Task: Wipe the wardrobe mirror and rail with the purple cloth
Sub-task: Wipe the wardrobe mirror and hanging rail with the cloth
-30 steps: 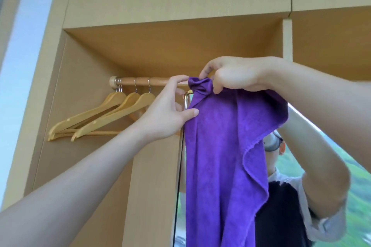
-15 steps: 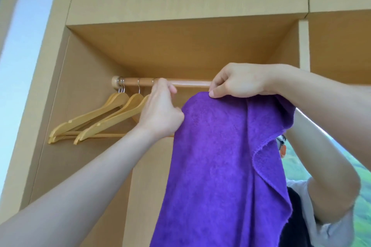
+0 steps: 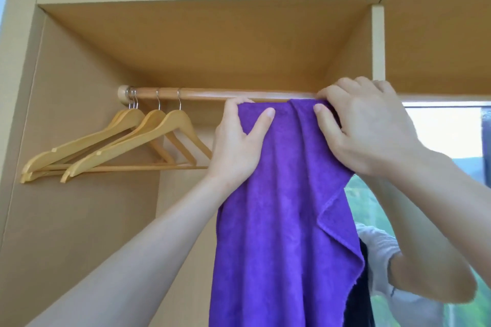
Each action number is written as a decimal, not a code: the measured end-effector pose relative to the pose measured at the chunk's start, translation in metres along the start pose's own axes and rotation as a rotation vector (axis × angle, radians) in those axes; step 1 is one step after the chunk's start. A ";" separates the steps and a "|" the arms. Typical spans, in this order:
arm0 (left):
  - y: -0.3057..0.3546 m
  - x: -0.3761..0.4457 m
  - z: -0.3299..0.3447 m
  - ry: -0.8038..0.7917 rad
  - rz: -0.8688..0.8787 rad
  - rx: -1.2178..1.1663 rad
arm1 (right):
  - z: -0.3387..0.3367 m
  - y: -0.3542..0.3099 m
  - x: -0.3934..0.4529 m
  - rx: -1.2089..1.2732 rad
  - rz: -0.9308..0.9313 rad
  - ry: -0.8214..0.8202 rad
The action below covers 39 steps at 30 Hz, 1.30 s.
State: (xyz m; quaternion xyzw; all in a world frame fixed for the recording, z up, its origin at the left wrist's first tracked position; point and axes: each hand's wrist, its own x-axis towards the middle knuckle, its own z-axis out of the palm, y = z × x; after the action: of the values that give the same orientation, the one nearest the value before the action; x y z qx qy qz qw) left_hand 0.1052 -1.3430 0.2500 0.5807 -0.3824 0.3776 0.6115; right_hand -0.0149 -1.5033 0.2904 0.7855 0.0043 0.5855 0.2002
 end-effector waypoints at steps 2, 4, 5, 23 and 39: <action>-0.005 -0.006 0.000 0.025 0.004 -0.057 | 0.004 -0.008 -0.011 -0.002 -0.046 -0.001; -0.008 -0.009 -0.002 0.047 0.013 -0.087 | 0.006 -0.016 -0.019 0.048 -0.070 0.005; -0.007 -0.010 -0.003 0.052 0.012 -0.094 | 0.006 -0.020 -0.020 0.068 -0.068 0.009; -0.020 -0.061 -0.013 -0.014 -0.118 -0.322 | 0.003 -0.067 0.045 0.132 -0.200 -0.125; -0.038 -0.156 -0.033 -0.026 -0.187 -0.262 | 0.031 -0.111 -0.014 0.157 -0.385 -0.070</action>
State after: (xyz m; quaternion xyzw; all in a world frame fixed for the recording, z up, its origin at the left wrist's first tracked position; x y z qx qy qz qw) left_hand 0.0743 -1.3146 0.0916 0.5340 -0.3804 0.2582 0.7096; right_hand 0.0346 -1.4146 0.2344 0.8032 0.1928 0.5068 0.2465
